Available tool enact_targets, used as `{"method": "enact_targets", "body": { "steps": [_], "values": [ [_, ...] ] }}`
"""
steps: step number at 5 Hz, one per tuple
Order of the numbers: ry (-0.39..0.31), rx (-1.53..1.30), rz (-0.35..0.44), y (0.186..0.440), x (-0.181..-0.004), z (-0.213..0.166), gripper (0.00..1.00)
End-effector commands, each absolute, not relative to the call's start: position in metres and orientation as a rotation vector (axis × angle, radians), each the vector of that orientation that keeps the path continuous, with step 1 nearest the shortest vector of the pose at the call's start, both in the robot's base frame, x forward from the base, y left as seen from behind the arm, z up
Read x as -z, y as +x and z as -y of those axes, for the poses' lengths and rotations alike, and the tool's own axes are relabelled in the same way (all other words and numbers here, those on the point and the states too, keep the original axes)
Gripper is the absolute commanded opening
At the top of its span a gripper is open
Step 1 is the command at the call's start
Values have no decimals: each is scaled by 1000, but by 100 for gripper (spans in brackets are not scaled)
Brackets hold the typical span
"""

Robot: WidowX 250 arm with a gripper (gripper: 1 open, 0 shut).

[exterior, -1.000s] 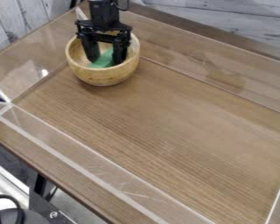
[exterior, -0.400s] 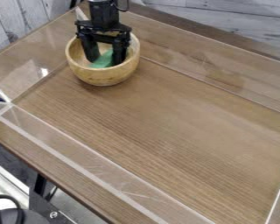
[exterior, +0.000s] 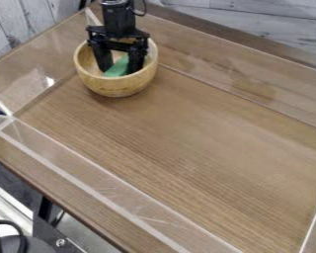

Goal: Remove the green block from inside the brown bowl and put it on the table

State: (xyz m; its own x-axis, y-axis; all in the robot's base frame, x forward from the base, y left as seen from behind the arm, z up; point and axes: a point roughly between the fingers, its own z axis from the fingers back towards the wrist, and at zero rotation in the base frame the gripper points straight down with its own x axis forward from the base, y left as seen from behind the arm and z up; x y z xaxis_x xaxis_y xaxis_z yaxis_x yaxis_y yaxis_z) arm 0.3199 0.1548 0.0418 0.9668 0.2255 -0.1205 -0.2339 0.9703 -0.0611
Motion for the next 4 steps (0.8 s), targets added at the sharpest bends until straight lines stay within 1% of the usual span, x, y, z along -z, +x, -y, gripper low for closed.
{"method": "enact_targets", "body": {
  "steps": [1, 2, 3, 4],
  "values": [
    [-55, -226, -53, 331, -60, -158, 100],
    [-53, -225, -59, 333, -55, -157, 0],
    [-59, -223, -30, 333, -67, -155, 0],
    [-71, -219, 15, 334, -88, -152, 0]
  ]
}}
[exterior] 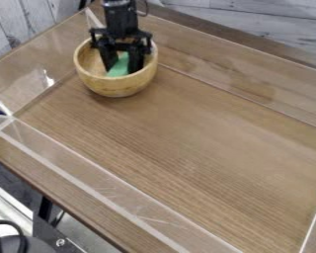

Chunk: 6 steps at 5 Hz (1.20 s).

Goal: Remove the green block from inside the brown bowl and put it on the table

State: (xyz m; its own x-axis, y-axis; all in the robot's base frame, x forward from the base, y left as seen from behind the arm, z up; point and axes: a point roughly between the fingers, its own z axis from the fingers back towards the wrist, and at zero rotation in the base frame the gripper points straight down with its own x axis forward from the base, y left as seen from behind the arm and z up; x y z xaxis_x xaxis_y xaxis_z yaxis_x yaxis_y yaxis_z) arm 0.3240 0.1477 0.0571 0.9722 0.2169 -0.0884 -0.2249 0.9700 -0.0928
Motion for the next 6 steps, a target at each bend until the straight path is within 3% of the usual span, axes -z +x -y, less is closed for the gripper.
{"method": "enact_targets", "body": {
  "steps": [1, 2, 3, 4, 6],
  "values": [
    [-89, -204, 81, 336, -122, -145, 0],
    [-106, -171, 129, 334, -147, -133, 0],
    [-130, -86, 128, 331, -153, -100, 0],
    [-142, 21, 113, 334, -150, -57, 0],
    [-147, 143, 74, 335, -117, 21, 0]
  ]
}}
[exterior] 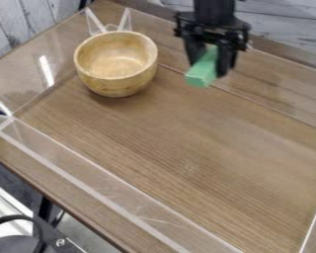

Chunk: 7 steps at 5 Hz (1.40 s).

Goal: Remove the green block from inside the brown bowl and put it on the table

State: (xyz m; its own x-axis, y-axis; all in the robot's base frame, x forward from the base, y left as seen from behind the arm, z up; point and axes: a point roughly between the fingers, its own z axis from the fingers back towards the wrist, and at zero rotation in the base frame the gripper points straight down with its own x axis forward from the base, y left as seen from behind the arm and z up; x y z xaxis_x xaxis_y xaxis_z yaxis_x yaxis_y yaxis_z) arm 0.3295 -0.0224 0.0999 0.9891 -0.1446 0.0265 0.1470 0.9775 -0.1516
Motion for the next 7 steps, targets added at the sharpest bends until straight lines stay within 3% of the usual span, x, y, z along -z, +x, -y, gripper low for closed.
{"method": "enact_targets", "body": {
  "steps": [1, 3, 5, 7],
  "values": [
    [-138, 177, 31, 328, -97, 29, 0],
    [-129, 159, -33, 320, -54, 20, 0],
    [-127, 141, 0, 318, -61, 8, 0],
    [-124, 135, 9, 325, -57, 4, 0]
  ]
}}
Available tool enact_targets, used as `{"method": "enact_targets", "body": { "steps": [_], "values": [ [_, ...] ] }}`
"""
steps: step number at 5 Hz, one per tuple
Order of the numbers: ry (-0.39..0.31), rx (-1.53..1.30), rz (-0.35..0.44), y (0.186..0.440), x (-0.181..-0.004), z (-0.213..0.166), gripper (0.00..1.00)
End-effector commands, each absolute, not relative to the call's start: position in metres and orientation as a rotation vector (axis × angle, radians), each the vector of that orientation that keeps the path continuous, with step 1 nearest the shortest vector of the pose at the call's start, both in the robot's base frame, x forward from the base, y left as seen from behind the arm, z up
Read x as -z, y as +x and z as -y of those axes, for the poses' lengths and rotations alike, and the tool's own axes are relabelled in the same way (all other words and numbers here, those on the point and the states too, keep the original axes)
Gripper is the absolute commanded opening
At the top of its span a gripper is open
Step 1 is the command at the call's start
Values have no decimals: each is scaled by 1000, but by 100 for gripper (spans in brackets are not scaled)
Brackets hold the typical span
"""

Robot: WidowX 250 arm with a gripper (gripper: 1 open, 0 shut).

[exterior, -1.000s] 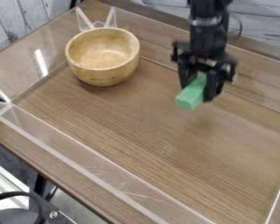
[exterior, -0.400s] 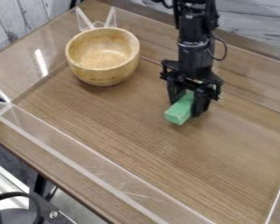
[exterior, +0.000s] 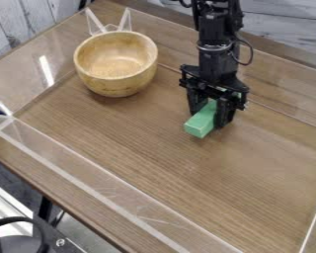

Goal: Remove the green block from inside the brown bowl and put it on the table

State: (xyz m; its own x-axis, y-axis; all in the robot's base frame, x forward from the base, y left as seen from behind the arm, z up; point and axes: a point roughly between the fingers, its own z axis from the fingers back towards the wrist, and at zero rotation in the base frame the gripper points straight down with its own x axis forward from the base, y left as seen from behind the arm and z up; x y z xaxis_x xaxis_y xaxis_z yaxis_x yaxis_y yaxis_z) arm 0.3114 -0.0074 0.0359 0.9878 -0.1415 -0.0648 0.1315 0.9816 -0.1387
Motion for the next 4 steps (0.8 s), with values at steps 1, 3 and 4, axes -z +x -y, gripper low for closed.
{"method": "enact_targets", "body": {
  "steps": [1, 3, 4],
  "values": [
    [-121, 131, 6, 330, -52, 2, 0],
    [-120, 125, 6, 332, -48, -2, 0],
    [-121, 125, 9, 331, -49, -3, 0]
  ]
}}
